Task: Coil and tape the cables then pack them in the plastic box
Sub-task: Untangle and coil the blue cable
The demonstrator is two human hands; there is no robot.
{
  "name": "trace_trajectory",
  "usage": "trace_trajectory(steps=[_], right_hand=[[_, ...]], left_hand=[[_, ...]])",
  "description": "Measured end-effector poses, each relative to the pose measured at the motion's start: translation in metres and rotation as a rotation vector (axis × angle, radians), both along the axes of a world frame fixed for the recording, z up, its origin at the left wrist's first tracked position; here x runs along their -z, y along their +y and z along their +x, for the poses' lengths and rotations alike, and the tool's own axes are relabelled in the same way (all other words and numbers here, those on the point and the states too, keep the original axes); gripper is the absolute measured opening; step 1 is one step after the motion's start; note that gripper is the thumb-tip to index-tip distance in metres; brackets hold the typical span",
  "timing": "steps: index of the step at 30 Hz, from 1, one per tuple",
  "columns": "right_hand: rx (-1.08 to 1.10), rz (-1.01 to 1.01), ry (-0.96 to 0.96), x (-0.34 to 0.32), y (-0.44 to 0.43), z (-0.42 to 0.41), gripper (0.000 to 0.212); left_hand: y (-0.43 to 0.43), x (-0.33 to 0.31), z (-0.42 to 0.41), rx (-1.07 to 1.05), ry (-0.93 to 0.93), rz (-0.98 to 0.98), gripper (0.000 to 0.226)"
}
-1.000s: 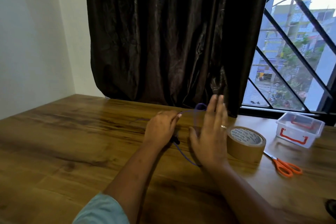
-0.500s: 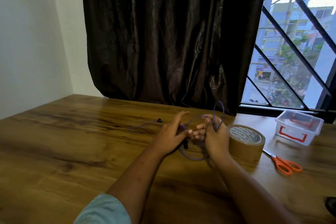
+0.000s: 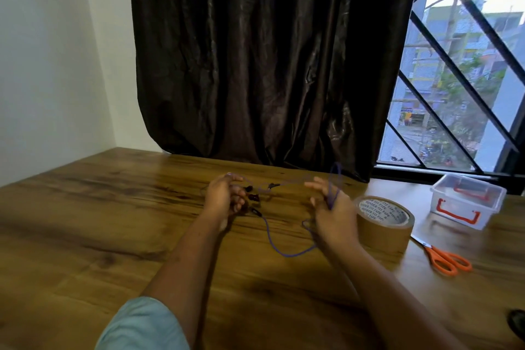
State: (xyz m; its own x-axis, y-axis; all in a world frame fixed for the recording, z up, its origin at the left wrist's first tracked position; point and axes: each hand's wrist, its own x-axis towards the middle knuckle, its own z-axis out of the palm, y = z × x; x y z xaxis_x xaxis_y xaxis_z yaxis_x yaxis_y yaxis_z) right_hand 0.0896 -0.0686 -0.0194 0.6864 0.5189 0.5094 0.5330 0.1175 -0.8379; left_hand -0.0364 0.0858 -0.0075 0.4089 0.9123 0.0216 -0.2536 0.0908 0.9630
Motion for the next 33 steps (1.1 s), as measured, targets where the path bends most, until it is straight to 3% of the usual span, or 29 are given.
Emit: trace_trajectory(steps=[2, 5, 9, 13, 16, 17, 19, 22, 24, 28, 30, 33], right_hand=[[-0.020, -0.267, -0.188, 0.002, -0.001, -0.006, 0.031], [0.016, -0.647, -0.321, 0.006, 0.003, -0.011, 0.048], [0.122, -0.948, -0.399, 0.007, -0.001, -0.010, 0.054], [0.091, -0.802, -0.545, 0.005, -0.006, -0.010, 0.067], [-0.236, -0.670, -0.580, -0.002, -0.006, -0.014, 0.090], [-0.358, -0.636, -0.579, -0.005, -0.006, -0.019, 0.085], [-0.527, -0.577, -0.593, -0.005, -0.004, -0.026, 0.056], [-0.604, -0.568, -0.450, -0.005, -0.006, -0.036, 0.018], [-0.555, -0.583, -0.391, -0.009, -0.006, -0.037, 0.015], [-0.245, -0.723, -0.500, -0.012, -0.010, -0.023, 0.015], [-0.070, -0.837, -0.540, -0.009, -0.012, -0.015, 0.023], [0.056, -0.888, -0.503, -0.005, -0.013, -0.011, 0.024]], left_hand=[[-0.003, -0.007, -0.003, 0.125, -0.082, -0.066, 0.029], [-0.002, -0.013, -0.008, 0.238, -0.180, -0.036, 0.032], [0.005, -0.015, -0.016, 0.140, -0.145, 0.112, 0.035], [0.008, -0.008, -0.016, 0.043, -0.027, 0.194, 0.025], [0.009, -0.006, -0.016, 0.077, -0.050, 0.128, 0.014], [0.009, -0.005, -0.016, 0.111, -0.035, 0.116, 0.015], [0.008, -0.002, -0.013, 0.188, -0.009, 0.115, 0.015], [0.006, -0.003, -0.010, 0.176, 0.018, 0.169, 0.018], [0.008, -0.006, -0.011, 0.116, 0.005, 0.156, 0.024], [0.018, -0.005, -0.021, 0.087, -0.180, 0.005, 0.066], [0.024, -0.004, -0.027, 0.021, -0.333, -0.057, 0.066], [0.027, -0.005, -0.032, -0.039, -0.430, -0.079, 0.047]])
